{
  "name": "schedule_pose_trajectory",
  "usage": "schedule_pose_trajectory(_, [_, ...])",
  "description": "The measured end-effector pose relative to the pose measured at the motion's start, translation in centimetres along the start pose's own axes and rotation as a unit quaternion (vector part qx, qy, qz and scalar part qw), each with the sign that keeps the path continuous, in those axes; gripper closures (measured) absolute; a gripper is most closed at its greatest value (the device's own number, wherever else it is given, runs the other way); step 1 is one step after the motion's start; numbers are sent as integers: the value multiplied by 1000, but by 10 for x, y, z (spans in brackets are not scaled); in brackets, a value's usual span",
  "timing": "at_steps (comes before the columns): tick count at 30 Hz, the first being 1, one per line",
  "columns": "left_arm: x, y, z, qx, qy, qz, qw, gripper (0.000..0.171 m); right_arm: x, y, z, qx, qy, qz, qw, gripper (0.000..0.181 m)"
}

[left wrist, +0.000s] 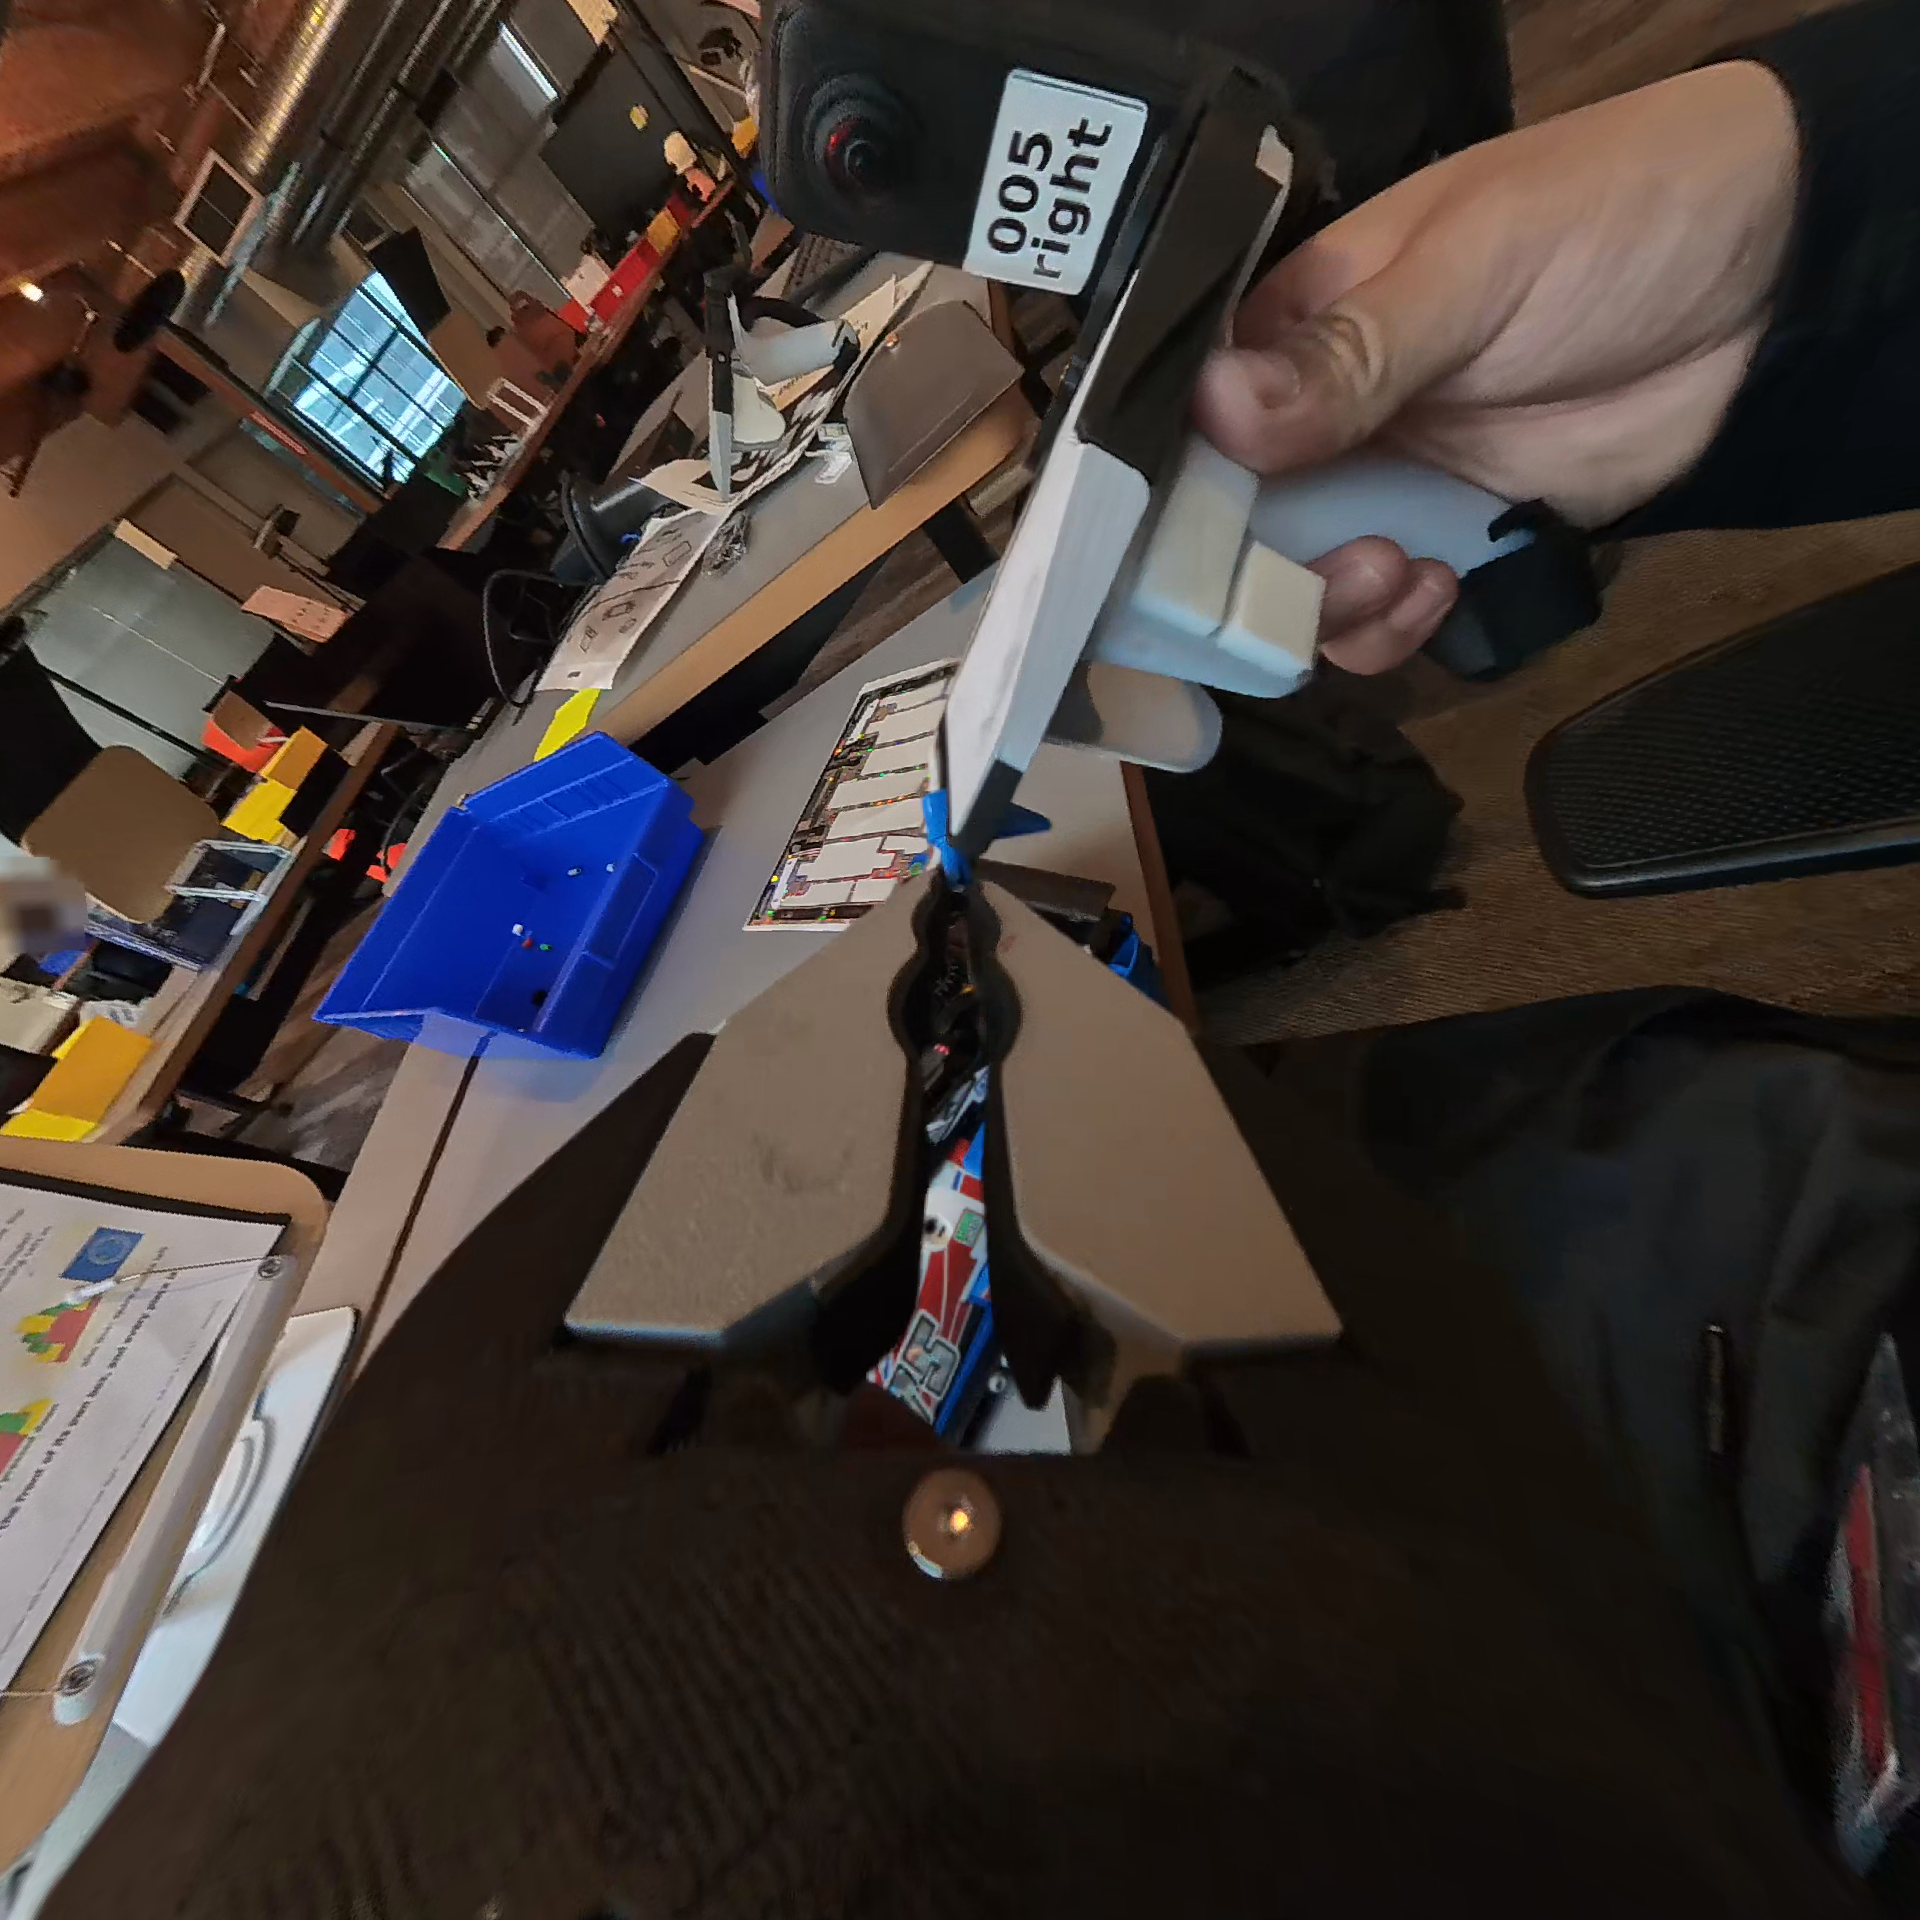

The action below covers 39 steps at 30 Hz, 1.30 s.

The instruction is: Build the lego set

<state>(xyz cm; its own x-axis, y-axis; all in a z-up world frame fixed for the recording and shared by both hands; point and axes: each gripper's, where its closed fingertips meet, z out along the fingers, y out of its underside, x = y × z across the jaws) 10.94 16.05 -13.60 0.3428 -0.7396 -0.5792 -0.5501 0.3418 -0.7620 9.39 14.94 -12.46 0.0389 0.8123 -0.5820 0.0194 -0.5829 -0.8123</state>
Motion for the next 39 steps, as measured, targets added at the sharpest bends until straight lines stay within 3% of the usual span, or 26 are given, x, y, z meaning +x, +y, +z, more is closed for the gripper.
schedule_pose_trajectory(9, [-31,3,-19,4,-61,10,998,171,-5,-25,18,22,21,-32,999,175])
schedule_pose_trajectory(10, [-40,7,-24,-4,-69,12,998,166,-4,-33,16,31,28,-43,998,175])
schedule_pose_trajectory(12, [-61,32,-34,-57,-79,7,995,158,3,-47,3,51,57,-69,995,177])
schedule_pose_trajectory(15, [-103,91,-59,-164,-112,-43,979,139,29,-56,-32,79,133,-89,984,175])
schedule_pose_trajectory(19, [-133,156,-102,-255,-112,-145,949,129,80,-37,-89,72,265,-88,957,176])
schedule_pose_trajectory(22, [-135,179,-121,-284,-95,-189,935,127,126,-9,-130,27,367,-69,927,175])
schedule_pose_trajectory(25, [-146,185,-129,-288,-120,-186,932,128,156,20,-140,-28,410,-28,911,175])
schedule_pose_trajectory(29, [-148,175,-126,-268,-121,-192,936,130,176,42,-117,-95,419,-23,903,175])
schedule_pose_trajectory(39, [-158,172,-140,-256,-144,-189,937,134,205,48,-73,-159,426,-24,890,175])
